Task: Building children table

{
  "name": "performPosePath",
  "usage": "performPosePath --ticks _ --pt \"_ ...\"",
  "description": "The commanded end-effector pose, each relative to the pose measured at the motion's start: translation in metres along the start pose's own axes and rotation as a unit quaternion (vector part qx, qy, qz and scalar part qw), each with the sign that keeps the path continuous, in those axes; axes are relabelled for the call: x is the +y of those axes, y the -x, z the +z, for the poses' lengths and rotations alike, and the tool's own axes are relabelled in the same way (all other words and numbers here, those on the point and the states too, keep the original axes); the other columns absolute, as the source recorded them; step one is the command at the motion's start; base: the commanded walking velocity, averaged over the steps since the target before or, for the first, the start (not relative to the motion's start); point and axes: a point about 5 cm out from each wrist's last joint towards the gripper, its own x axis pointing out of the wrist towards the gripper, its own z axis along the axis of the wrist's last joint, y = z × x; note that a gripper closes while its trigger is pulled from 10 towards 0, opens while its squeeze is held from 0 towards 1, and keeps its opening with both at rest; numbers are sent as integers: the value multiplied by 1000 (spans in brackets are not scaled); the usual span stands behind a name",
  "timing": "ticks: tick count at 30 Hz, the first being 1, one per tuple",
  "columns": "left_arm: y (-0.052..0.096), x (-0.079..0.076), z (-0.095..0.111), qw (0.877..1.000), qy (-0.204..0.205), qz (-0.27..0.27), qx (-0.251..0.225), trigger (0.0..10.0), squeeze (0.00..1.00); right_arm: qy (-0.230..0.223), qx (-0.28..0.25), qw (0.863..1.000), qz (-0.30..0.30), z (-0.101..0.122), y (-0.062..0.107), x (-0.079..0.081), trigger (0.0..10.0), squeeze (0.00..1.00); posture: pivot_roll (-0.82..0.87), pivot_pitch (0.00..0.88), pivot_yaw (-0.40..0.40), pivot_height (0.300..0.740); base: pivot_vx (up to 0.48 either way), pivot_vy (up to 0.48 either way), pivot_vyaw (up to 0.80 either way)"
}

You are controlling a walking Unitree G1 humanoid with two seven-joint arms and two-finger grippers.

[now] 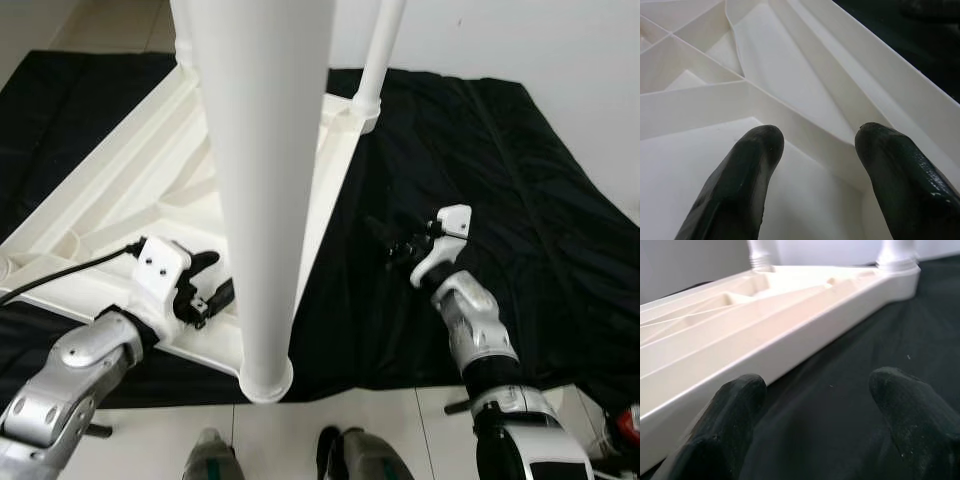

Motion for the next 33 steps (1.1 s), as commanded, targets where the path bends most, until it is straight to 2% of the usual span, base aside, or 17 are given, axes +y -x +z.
performPosePath --ticks 1,2,6,7,9,12,14,17,20,26,31,33 --pt "8 -23 -4 968 -6 -249 13 10000 0 3 12 1000 6 0 5 -2 10000 0 99 129 -67 740 0 0 0" --pt "13 -17 -4 968 -10 -249 19 10000 0 -1 19 1000 10 0 12 -3 10000 0 97 134 -60 740 0 0 0" --pt "22 -9 -2 969 -22 -246 21 10000 0 2 27 999 16 -2 22 -3 10000 0 97 134 -60 740 0 0 0" --pt "30 -6 0 968 -35 -247 21 10000 0 8 32 999 21 -2 31 -1 10000 0 94 143 -54 740 0 0 0" --pt "34 -5 1 967 -40 -249 23 10000 0 9 34 999 23 -1 35 0 10000 0 94 143 -54 740 0 0 0" --pt "42 -10 -3 959 -50 -276 47 10000 0 14 40 999 33 0 44 3 10000 0 96 148 -53 740 0 0 0" --pt "43 -7 -7 957 -58 -281 53 10000 0 4 42 998 41 2 47 7 10000 0 96 148 -53 740 0 0 0" --pt "44 -4 -8 953 -68 -290 61 10000 0 14 48 997 50 4 50 8 10000 0 103 157 -50 740 0 0 0" --pt "42 -4 -13 949 -82 -296 72 10000 0 14 51 997 55 6 53 9 10000 0 104 160 -48 740 0 0 0" --pt "30 4 -22 953 -109 -261 105 10000 0 7 48 997 58 14 54 15 10000 0 101 160 -49 740 0 0 0" --pt "26 8 -25 956 -105 -253 106 10000 0 5 48 997 63 16 55 19 10000 0 100 160 -51 740 0 0 0" --pt "20 15 -31 957 -120 -237 120 10000 0 2 47 997 64 18 55 20 10000 0 96 161 -51 740 0 0 0"
